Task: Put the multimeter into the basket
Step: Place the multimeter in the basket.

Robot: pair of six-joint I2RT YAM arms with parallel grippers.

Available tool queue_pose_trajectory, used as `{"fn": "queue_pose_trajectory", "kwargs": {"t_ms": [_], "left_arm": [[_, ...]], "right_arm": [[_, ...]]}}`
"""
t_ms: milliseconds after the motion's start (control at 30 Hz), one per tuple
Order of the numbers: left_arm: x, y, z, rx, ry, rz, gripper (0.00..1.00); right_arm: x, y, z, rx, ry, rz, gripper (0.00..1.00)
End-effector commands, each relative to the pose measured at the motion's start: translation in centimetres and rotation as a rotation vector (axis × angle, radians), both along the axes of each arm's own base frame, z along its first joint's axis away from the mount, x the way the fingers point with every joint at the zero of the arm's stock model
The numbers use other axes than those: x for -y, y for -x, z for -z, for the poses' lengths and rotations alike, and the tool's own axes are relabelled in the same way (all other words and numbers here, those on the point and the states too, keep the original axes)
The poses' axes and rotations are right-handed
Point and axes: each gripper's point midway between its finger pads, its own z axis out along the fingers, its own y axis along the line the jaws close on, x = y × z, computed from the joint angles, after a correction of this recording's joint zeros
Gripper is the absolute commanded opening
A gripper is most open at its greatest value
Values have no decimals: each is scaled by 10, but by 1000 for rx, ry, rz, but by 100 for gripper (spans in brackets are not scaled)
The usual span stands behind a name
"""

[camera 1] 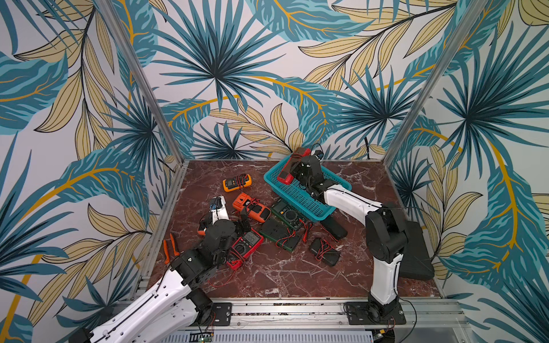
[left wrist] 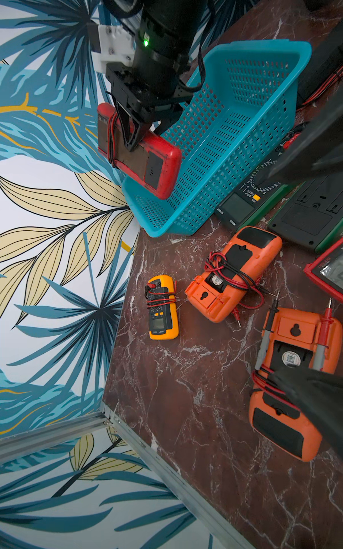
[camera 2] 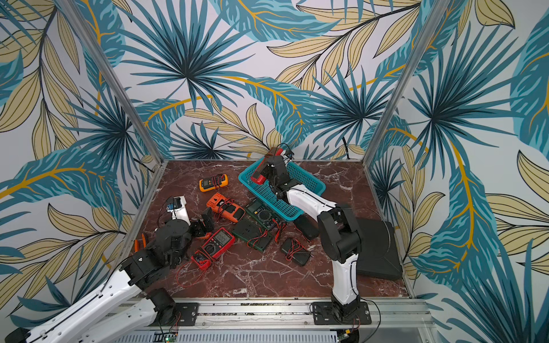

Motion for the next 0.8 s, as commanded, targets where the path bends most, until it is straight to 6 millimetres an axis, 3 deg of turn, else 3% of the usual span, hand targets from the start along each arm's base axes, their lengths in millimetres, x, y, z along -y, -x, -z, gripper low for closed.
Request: {"fn": "queue_pose_trajectory", "kwargs": {"t_ms": [0, 233, 767], "left_arm": [[4, 1, 12, -28, 24, 29, 100], [6, 0, 23, -53, 49, 29, 100], [5, 0, 27, -66, 48, 26, 100]], "right_arm": [[9, -19, -58, 190, -110, 81, 0], [8, -26, -24, 135, -105, 102, 0], [5, -41, 38, 52, -137, 118, 0]]}}
